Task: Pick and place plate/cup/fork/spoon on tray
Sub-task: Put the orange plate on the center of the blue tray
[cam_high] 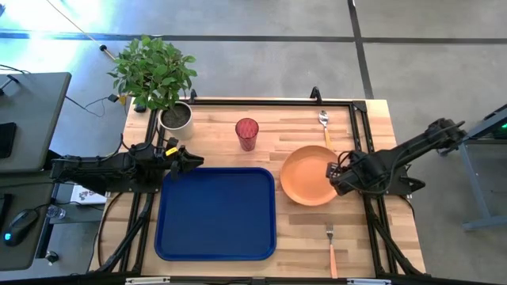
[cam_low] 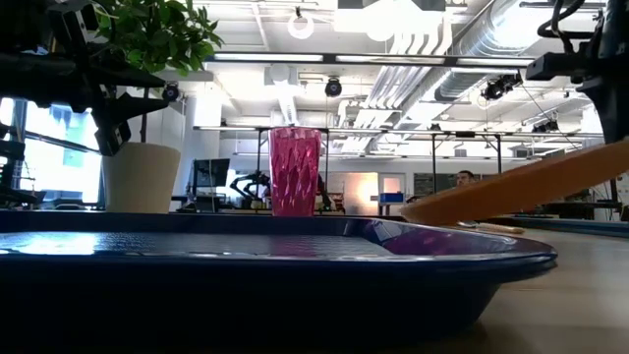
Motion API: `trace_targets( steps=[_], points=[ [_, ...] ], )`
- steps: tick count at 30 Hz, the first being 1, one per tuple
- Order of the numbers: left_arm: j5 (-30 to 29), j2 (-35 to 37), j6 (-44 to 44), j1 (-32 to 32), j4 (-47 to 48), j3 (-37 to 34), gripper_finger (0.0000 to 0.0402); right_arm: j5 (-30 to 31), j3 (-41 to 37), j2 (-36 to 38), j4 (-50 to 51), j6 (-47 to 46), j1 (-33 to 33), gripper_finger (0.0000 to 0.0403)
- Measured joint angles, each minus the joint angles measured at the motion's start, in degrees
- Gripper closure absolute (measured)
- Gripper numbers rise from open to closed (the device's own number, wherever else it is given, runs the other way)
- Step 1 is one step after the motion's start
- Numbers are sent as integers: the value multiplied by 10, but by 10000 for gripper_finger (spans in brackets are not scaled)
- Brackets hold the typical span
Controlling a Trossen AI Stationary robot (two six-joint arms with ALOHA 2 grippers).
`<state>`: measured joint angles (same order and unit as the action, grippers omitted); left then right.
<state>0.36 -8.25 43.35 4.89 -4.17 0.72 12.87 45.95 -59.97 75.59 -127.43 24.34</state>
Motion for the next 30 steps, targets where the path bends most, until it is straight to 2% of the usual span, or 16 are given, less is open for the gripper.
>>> trace_targets(
  steps=[14,30],
  points=[
    [0,0,1,0,0,0,287,39,0,51,-16,20,0,403],
    [0,0,1,0,0,0,287,95,0,25,-233,139,0,403]
  ],
)
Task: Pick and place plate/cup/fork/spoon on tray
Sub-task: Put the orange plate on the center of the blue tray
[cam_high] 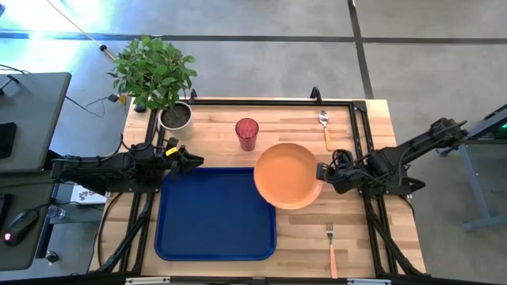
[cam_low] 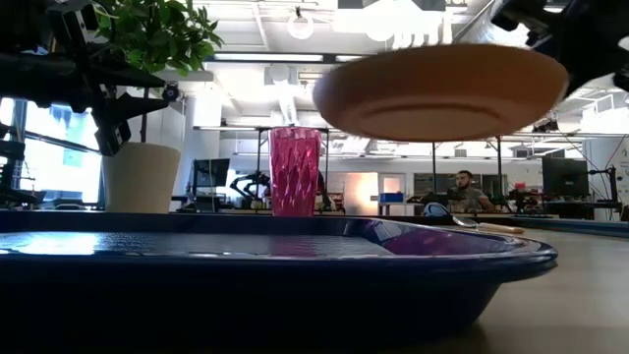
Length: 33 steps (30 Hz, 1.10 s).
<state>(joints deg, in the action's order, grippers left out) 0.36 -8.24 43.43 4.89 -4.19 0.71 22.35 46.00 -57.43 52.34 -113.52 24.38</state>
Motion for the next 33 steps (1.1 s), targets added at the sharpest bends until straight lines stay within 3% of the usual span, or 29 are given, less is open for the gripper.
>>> trace_targets(
  steps=[25,29,33],
  points=[
    [0,0,0,0,0,0,287,42,0,-183,-405,150,0,403],
    [-6,0,-1,0,0,0,287,28,35,-216,-410,154,-1,403],
    [-16,0,-2,0,0,0,287,8,113,-261,-347,183,-10,403]
  ],
)
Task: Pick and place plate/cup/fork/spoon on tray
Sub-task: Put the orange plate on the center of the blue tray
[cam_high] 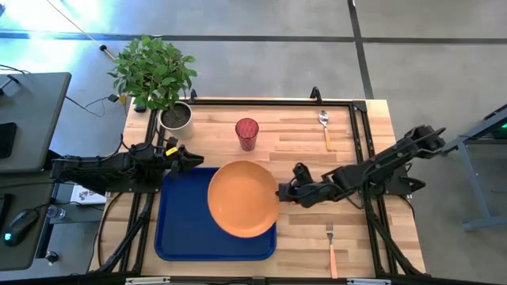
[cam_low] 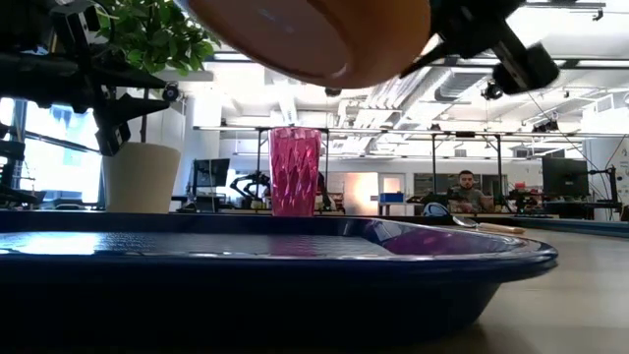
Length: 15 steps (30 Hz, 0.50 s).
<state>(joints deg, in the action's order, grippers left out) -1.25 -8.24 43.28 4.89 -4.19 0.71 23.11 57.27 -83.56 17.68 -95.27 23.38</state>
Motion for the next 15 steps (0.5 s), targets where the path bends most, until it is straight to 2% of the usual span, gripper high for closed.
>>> trace_targets(
  steps=[6,15],
  points=[
    [-10,0,0,0,0,0,287,-23,117,-74,111,17,-17,403],
    [-10,0,0,0,0,0,287,-53,196,-165,116,34,-39,403]
  ],
)
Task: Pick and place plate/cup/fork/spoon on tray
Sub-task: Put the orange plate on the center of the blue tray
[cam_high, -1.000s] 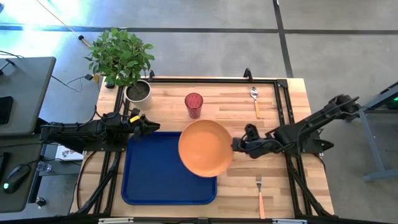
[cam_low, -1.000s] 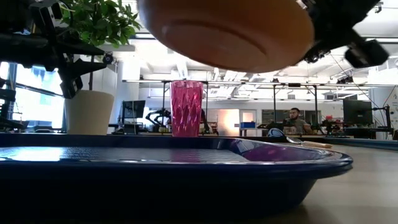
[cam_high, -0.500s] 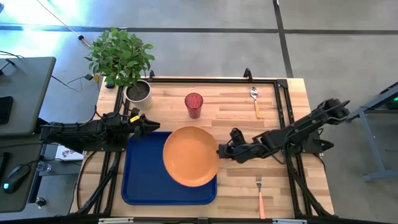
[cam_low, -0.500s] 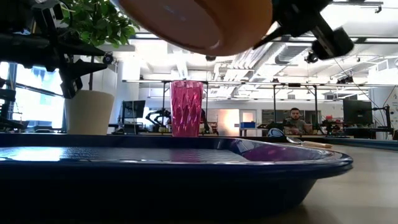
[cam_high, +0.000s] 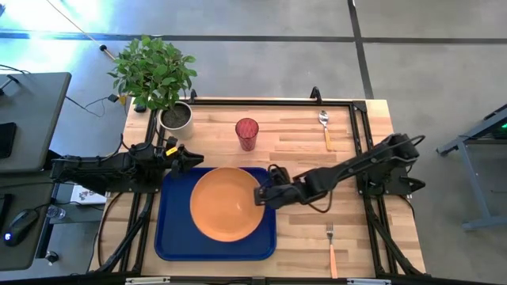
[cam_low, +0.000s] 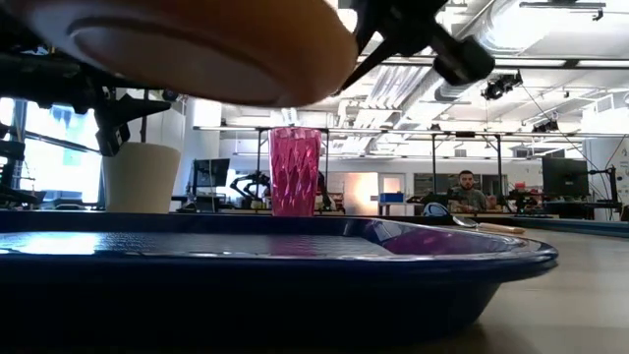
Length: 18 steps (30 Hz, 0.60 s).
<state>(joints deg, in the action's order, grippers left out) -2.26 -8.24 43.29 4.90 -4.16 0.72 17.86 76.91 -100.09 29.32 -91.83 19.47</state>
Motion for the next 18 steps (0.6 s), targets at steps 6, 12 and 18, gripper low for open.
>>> trace_targets(
  steps=[6,12,18],
  points=[
    [0,0,0,0,0,0,287,-17,15,-56,-35,-8,-5,403],
    [0,0,0,0,0,0,287,-26,16,-98,-78,-26,-8,403],
    [0,0,0,0,0,0,287,-46,16,-122,-91,-26,-12,403]
  ],
)
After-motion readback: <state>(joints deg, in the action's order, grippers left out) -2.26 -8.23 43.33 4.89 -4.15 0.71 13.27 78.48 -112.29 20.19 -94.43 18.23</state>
